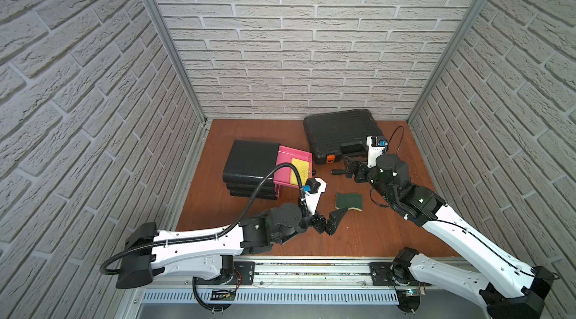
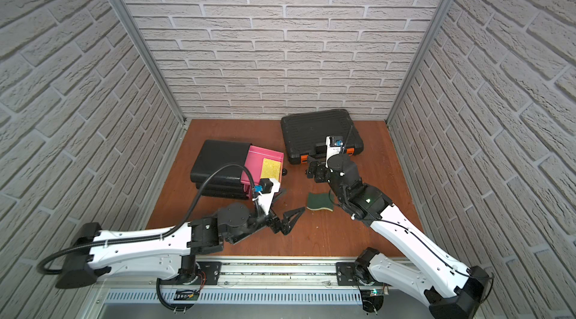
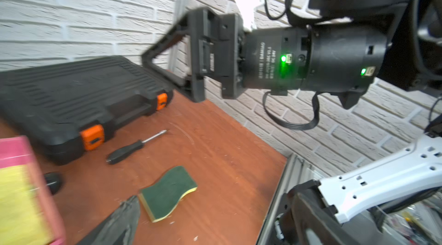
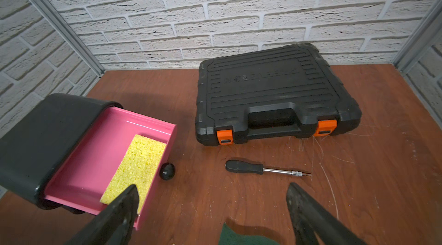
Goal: Take the sponge out of the drawer
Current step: Pick up the sponge from the drawer.
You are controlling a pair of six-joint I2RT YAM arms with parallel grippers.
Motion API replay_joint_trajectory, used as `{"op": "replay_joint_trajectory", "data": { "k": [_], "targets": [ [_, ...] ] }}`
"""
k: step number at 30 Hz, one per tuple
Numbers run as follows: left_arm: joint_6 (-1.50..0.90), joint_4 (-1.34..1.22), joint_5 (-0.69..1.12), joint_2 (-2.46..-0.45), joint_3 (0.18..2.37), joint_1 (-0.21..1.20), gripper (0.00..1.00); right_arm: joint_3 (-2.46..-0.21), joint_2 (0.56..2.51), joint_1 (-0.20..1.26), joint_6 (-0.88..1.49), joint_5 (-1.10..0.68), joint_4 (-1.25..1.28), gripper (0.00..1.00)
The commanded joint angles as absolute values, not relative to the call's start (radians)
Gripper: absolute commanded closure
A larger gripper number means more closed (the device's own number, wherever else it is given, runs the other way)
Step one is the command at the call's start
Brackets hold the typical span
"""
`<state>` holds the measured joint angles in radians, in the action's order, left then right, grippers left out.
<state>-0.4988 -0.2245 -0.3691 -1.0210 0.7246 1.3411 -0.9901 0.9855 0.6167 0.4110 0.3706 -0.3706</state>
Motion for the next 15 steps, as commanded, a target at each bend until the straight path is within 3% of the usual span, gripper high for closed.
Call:
{"op": "replay_joint_trajectory", "data": {
  "k": [1, 5, 15],
  "targets": [
    [-0.436, 0.042, -0.509, -0.941, 0.734, 1.332, 0.02, -1.046, 1.047, 0.612, 0.425, 0.276, -0.329, 0.11],
    [-0.367, 0.11, -0.621, -0.792, 0.747, 1.314, 0.02, -1.073, 1.139, 0.613, 0.442, 0.181, -0.286, 0.17],
    [-0.457, 0.161, -0.601, -0.62, 0.67, 1.076, 0.02, -1.202, 1.432, 0.67, 0.444, 0.053, -0.237, 0.29]
  ]
}}
